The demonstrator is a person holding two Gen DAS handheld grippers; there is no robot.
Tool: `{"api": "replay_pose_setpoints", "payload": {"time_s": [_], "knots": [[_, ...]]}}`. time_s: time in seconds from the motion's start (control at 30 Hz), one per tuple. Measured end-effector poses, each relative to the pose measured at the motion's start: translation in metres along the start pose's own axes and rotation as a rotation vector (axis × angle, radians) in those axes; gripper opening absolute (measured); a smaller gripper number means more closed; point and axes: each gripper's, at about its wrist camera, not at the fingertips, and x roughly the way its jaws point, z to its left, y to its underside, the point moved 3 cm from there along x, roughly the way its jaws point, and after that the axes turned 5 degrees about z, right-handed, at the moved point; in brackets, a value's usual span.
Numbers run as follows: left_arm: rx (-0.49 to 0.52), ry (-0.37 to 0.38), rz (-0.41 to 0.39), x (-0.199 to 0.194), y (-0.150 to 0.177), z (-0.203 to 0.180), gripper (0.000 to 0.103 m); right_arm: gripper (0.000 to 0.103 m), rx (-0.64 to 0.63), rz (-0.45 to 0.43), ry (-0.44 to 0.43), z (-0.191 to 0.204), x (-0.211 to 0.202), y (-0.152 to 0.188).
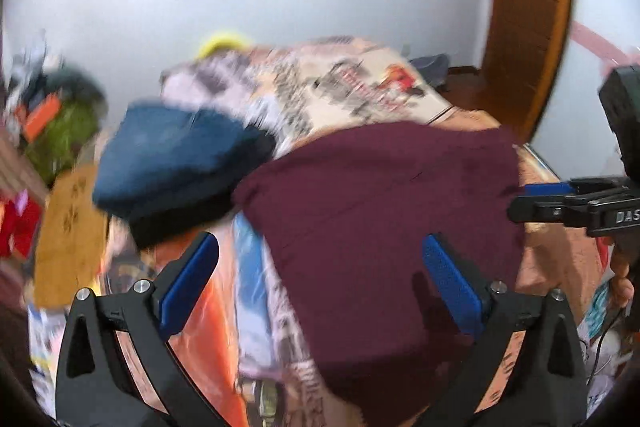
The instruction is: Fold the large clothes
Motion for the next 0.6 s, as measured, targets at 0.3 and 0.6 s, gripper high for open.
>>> {"api": "replay_pose_setpoints", "payload": {"time_s": [0.3, 0.6], "knots": [[-0.145, 0.274, 0.325, 0.095, 0.067, 0.006, 0.103, 0.065, 0.086, 0.102, -0.056, -0.010, 0.047, -0.009], [-0.047, 0.172, 0.251, 0.075, 0.061, -0.013, 0.103, 0.031, 0.049, -0.001, -0.059, -0.004, 0.030, -0.013]]}}
